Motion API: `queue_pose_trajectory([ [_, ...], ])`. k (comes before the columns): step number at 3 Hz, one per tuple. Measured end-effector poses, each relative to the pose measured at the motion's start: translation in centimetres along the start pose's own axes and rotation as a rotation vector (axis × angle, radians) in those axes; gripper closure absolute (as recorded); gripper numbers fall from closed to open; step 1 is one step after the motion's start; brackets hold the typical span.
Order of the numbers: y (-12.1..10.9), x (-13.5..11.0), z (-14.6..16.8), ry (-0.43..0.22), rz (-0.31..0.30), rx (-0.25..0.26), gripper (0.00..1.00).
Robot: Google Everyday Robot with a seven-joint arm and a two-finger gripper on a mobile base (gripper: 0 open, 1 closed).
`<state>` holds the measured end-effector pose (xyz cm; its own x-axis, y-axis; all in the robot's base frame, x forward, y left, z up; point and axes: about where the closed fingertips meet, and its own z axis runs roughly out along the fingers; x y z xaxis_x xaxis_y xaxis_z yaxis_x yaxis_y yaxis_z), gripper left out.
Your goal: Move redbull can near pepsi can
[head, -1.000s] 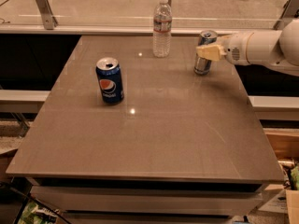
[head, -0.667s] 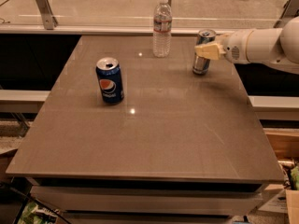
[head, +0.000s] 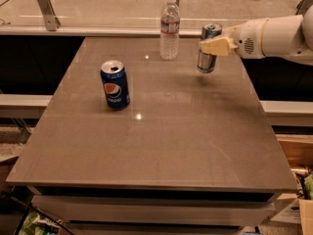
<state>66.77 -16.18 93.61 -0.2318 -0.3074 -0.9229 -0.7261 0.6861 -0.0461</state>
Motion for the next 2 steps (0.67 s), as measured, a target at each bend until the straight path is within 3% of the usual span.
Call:
queue_pose_trajectory([
  [1, 2.8, -1.0, -0.2, 0.027, -0.009, -0.043, 1.0],
  [2, 5.6, -1.8, -0.4, 0.032, -0.049, -0.051, 1.0],
])
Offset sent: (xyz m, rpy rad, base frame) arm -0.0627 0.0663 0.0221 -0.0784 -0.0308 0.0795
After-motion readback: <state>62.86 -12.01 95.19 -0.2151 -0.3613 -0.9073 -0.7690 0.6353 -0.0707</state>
